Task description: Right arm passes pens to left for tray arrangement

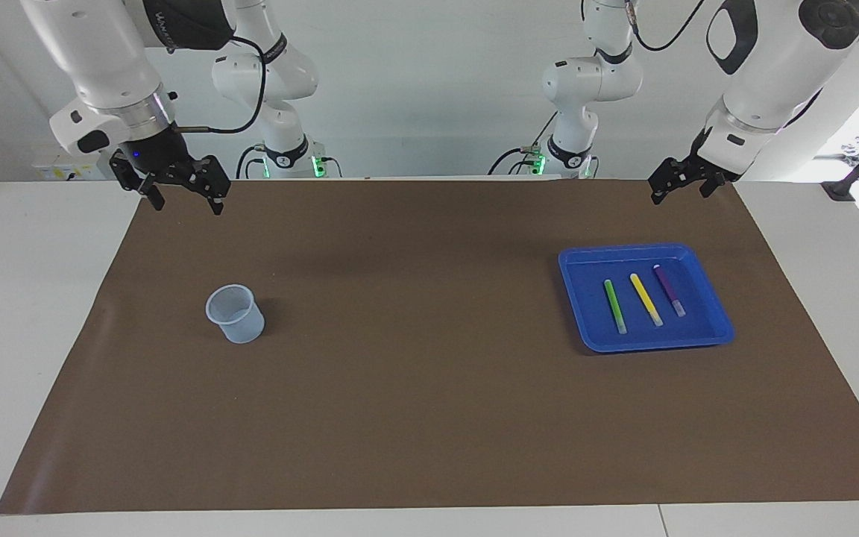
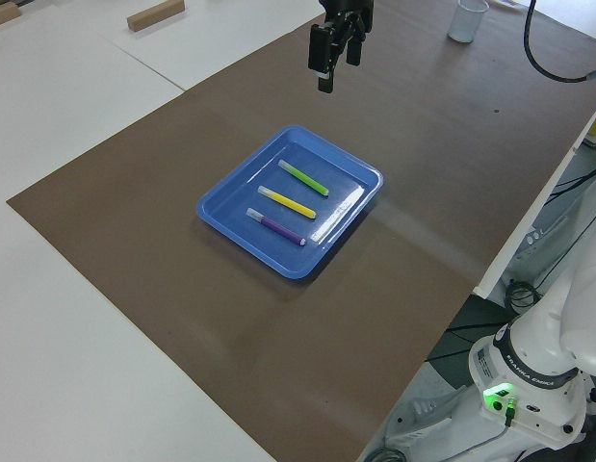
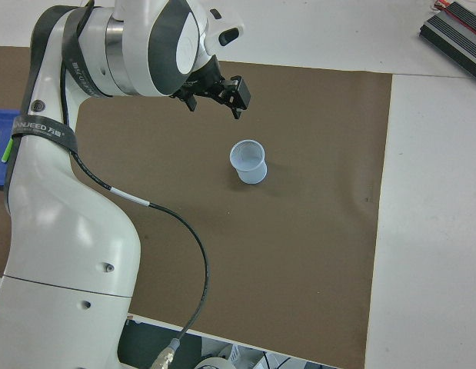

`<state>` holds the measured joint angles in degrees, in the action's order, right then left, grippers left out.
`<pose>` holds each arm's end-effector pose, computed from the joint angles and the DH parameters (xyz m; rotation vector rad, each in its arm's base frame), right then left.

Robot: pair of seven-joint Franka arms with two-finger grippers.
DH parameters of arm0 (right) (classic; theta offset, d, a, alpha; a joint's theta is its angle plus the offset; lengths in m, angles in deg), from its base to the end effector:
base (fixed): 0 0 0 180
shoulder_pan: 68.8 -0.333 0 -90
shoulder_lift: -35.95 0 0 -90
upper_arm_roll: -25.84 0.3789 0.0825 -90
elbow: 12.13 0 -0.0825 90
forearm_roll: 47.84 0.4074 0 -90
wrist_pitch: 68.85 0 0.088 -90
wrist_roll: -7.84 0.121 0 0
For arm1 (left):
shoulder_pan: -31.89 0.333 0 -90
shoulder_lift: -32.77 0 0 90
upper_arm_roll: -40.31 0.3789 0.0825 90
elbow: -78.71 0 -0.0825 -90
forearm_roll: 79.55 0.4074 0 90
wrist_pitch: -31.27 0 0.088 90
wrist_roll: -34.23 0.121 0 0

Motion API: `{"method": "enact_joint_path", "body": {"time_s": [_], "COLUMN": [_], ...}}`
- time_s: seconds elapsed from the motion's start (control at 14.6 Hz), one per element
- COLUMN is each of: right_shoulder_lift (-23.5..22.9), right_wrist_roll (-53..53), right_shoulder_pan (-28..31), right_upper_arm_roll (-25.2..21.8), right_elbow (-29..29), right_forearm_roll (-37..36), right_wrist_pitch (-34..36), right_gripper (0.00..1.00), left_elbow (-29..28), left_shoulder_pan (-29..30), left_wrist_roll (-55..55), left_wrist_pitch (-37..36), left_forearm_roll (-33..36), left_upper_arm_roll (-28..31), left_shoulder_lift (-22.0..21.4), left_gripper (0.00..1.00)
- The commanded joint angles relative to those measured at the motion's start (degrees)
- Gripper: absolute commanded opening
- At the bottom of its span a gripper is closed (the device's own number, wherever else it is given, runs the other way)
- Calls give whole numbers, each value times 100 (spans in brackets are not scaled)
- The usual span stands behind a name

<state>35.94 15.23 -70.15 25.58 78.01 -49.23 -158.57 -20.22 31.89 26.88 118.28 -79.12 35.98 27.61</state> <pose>0.5772 0.0080 0.6717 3.1121 -0.1713 -0.0089 0.5317 -0.0413 0.6427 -3.1090 -0.0830 0.1809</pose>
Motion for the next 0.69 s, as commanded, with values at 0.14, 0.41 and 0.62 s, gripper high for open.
{"method": "enact_joint_path", "body": {"time_s": [0.14,0.41,0.62], "right_shoulder_lift": [79,97,97], "right_wrist_roll": [43,43,43], "right_shoulder_pan": [108,91,91], "right_upper_arm_roll": [27,9,9], "right_elbow": [91,127,127], "right_forearm_roll": [86,94,95], "right_wrist_pitch": [209,218,209], "right_gripper": [100,100,100], "left_elbow": [296,234,330], "left_shoulder_pan": [-150,-132,-132], "left_wrist_roll": [-39,-38,-21], "left_wrist_pitch": [9,-97,-167], "left_forearm_roll": [-306,-395,-342], "left_upper_arm_roll": [283,275,213], "left_shoulder_lift": [138,121,156], "left_gripper": [100,100,100]}}
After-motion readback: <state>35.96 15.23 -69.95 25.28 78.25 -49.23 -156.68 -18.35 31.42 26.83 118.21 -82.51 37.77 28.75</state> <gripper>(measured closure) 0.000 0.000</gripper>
